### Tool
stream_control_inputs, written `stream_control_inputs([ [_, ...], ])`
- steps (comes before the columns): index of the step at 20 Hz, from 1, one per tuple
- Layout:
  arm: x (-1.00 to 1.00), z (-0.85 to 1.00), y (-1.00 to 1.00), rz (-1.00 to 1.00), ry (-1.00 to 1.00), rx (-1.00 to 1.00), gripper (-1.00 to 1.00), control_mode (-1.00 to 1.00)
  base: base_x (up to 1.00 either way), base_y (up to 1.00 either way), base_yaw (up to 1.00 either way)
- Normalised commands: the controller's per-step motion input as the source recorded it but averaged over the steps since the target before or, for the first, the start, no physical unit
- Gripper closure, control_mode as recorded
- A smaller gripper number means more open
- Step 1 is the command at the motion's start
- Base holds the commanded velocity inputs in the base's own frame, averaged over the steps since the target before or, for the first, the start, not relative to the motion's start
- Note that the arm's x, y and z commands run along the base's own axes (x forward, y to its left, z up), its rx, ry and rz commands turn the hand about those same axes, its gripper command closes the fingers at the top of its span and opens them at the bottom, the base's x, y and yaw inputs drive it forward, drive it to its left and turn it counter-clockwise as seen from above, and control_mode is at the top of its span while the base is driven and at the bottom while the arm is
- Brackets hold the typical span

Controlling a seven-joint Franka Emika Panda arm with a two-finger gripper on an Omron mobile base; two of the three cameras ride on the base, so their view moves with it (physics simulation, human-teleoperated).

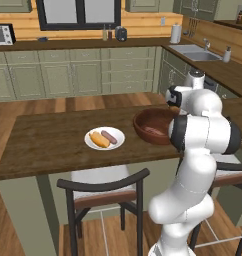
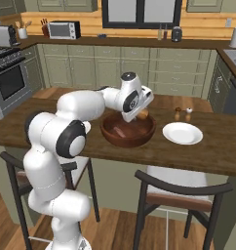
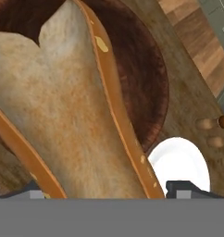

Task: Place one bun and one sausage from the bowl on each plate.

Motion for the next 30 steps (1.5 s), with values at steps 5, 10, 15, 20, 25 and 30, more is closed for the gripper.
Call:
stream_control_inputs([
  [5,0.00,0.00,0.00,0.00,0.00,0.00,1.00,1.00,0.00,-0.68,0.01],
  [10,0.00,0.00,0.00,0.00,0.00,0.00,1.00,1.00,0.00,-0.66,0.00],
  [15,0.00,0.00,-0.29,0.00,0.01,0.00,1.00,-1.00,0.00,-0.20,0.00],
  [20,0.42,-0.05,-0.39,0.07,0.13,0.00,1.00,-1.00,0.00,0.00,0.00],
  [25,0.94,-0.40,-0.21,0.24,0.24,0.01,1.00,-1.00,0.00,0.00,0.00],
  [30,0.13,-0.41,-0.27,0.24,0.11,0.07,1.00,-1.00,0.00,0.00,0.00],
])
